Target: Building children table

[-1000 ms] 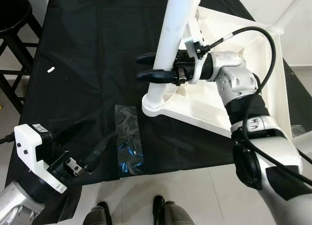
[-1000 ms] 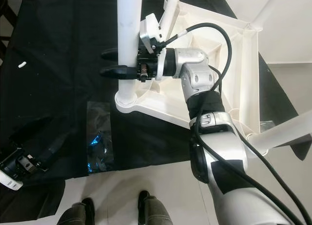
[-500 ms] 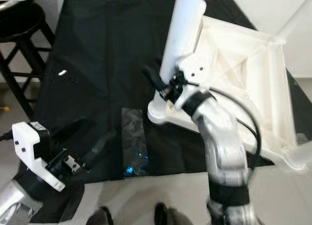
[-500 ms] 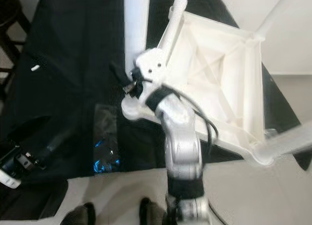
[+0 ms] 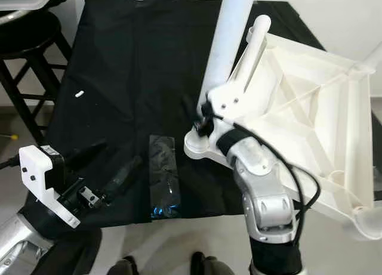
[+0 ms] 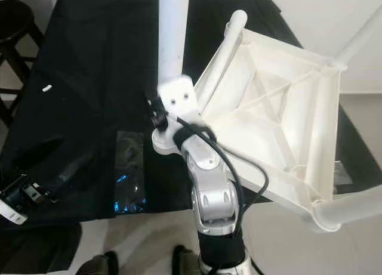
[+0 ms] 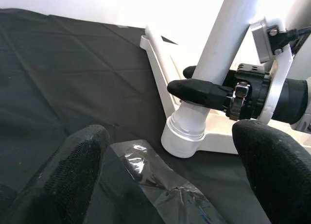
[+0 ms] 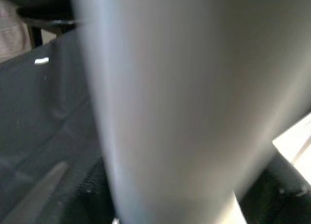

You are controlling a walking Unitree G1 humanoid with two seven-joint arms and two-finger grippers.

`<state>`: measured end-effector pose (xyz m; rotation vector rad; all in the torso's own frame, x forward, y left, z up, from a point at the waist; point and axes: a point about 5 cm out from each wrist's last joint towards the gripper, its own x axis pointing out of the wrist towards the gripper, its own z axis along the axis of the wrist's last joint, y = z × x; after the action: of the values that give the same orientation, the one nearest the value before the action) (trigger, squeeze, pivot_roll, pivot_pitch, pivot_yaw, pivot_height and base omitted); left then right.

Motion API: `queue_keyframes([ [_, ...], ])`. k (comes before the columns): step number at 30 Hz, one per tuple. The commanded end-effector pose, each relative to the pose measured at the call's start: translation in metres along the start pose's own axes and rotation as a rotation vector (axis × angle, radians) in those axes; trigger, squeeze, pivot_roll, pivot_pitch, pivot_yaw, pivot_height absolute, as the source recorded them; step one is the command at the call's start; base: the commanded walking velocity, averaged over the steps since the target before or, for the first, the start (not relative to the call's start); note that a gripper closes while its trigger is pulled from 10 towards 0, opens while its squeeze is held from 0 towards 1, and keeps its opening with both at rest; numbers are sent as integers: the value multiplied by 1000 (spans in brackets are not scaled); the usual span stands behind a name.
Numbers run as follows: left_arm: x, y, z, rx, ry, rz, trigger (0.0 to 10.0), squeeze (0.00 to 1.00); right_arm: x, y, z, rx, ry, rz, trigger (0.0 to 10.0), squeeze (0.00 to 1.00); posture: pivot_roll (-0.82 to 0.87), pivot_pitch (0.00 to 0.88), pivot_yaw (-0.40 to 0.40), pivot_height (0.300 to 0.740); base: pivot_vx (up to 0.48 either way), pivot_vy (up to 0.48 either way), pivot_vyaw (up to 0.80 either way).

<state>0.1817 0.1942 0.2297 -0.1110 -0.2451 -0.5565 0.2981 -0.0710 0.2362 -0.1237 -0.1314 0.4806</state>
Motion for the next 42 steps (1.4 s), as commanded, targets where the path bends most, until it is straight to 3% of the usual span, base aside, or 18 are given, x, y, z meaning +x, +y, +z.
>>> queue_keyframes([
  [1,-1,-1,-3,4,18,-6,10000,0,4,3,4,65,-32,39,10000,1000,72,288,-113,740,0,0,0],
  [3,-1,-1,-2,3,17,-7,10000,0,11,-6,13,41,-80,171,10000,1000,77,292,-117,740,0,0,0],
  [4,0,-2,-2,3,16,-7,10000,0,13,-10,17,19,-96,223,10000,906,77,292,-117,740,0,0,0],
  [5,0,-2,-2,3,15,-7,10000,0,16,-16,20,-13,-107,303,10000,604,78,295,-119,740,0,0,0],
  [6,0,-2,-2,3,15,-7,10000,0,16,-16,20,-13,-107,303,10000,604,78,295,-119,740,0,0,0],
  [7,0,-3,-2,3,14,-7,10000,0,19,-22,23,-49,-113,404,10000,0,85,297,-123,740,0,0,0],
  [8,-1,-3,-2,4,13,-6,10000,0,22,-27,24,-74,-112,503,10000,0,88,298,-123,740,0,0,0],
  [9,-1,-3,-2,4,13,-6,10000,0,22,-27,24,-74,-112,503,10000,0,88,298,-123,740,0,0,0],
  [14,-4,-5,0,9,18,-1,10000,0,27,-42,35,-121,-109,895,10000,0,118,318,-123,740,0,0,0],
  [18,-7,-7,1,10,24,2,10000,0,35,-47,44,-103,-118,1000,9098,0,131,326,-122,740,0,0,0],
  [19,-9,-7,2,11,27,3,10000,0,39,-50,46,-103,-124,1010,0,0,141,333,-121,740,0,0,0],
  [24,-12,-9,3,10,38,5,10000,0,48,-54,52,-118,-139,1052,0,0,151,346,-114,740,0,0,0],
  [34,-13,-11,3,5,45,4,10000,0,48,-61,49,-147,-141,1075,0,0,136,348,-110,740,0,0,0],
  [38,-12,-11,2,2,45,3,10000,0,50,-66,44,-193,-134,976,0,0,134,344,-112,740,0,0,0],
  [41,-12,-9,2,2,43,7,10000,0,52,-53,24,-188,-81,657,0,0,112,337,-117,740,0,0,0],
  [42,-12,-8,2,2,43,8,10000,0,51,-45,17,-228,-62,504,0,0,109,335,-116,740,0,0,0],
])
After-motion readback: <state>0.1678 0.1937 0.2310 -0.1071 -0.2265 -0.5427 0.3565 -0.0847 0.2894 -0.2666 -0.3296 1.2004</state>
